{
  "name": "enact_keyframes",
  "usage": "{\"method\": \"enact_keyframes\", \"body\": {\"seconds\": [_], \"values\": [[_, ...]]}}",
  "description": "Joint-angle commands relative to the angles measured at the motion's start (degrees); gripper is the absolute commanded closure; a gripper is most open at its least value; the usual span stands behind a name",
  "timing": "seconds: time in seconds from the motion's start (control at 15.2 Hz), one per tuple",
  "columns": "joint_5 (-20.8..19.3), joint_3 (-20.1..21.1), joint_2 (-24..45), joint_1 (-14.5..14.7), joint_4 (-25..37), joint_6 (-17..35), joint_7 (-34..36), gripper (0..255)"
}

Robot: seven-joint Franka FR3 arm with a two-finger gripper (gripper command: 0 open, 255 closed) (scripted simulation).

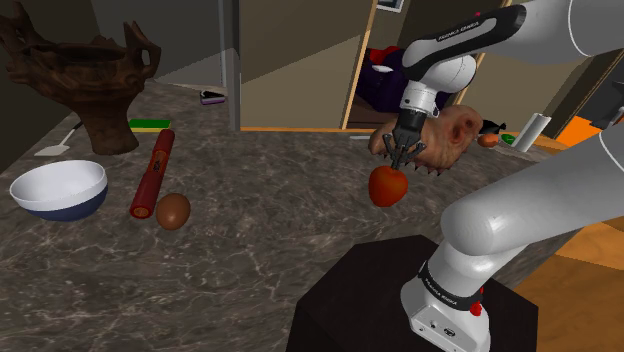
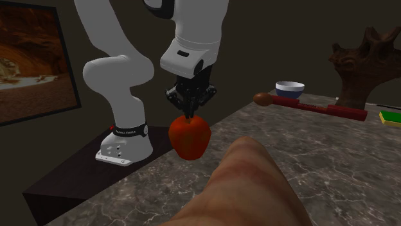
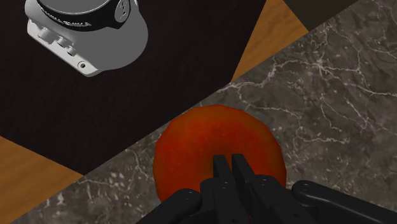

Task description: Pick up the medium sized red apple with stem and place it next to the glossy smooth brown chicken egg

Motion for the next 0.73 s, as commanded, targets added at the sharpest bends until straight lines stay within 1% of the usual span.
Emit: {"method": "enact_keyframes", "body": {"seconds": [0.0, 0.66], "values": [[0.0, 0.0, 0.0, 0.0, -0.02, 0.01, 0.0, 255], [-0.11, 0.6, -2.69, -0.01, 5.68, -8.16, 1.73, 255]]}}
